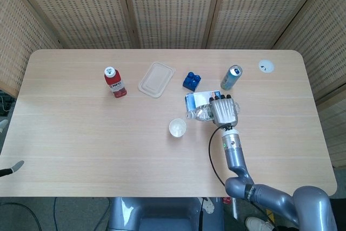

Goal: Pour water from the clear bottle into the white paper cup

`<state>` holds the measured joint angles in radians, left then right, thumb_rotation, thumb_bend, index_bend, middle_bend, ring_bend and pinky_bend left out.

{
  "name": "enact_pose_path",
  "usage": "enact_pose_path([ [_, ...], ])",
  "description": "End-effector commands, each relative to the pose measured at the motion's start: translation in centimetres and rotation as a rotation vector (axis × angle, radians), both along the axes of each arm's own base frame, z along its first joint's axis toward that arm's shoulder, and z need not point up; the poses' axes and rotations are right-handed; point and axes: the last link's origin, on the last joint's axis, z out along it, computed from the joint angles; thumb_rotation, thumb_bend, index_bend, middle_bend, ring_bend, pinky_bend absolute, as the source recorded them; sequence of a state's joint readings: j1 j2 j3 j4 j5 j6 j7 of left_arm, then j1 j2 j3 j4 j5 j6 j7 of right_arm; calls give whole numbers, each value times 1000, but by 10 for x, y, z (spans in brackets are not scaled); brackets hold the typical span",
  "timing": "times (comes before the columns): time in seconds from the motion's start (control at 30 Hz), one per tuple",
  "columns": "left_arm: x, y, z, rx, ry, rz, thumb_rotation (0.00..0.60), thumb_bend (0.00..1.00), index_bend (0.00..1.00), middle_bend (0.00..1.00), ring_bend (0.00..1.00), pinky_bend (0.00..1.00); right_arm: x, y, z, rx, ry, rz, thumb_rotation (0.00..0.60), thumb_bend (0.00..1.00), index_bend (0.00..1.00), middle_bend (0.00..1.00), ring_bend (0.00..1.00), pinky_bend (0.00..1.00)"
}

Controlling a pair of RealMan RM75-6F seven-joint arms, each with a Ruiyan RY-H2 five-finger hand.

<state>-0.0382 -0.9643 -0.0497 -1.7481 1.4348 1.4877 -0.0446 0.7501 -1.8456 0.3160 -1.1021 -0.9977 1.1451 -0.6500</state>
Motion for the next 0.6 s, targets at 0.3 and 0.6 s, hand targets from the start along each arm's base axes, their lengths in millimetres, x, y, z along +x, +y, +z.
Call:
enact_pose_path([
  [0.3, 0, 0, 0, 0, -1, -1, 600, 73, 0, 0, 0, 0, -17, -2, 17, 86, -585, -168, 600, 546, 580, 593, 463, 577],
  [0.6, 2, -2, -1, -3, 3, -6, 600, 73, 0, 0, 0, 0, -38, 12, 13, 273, -845, -236, 600, 546, 580, 593, 463, 569],
])
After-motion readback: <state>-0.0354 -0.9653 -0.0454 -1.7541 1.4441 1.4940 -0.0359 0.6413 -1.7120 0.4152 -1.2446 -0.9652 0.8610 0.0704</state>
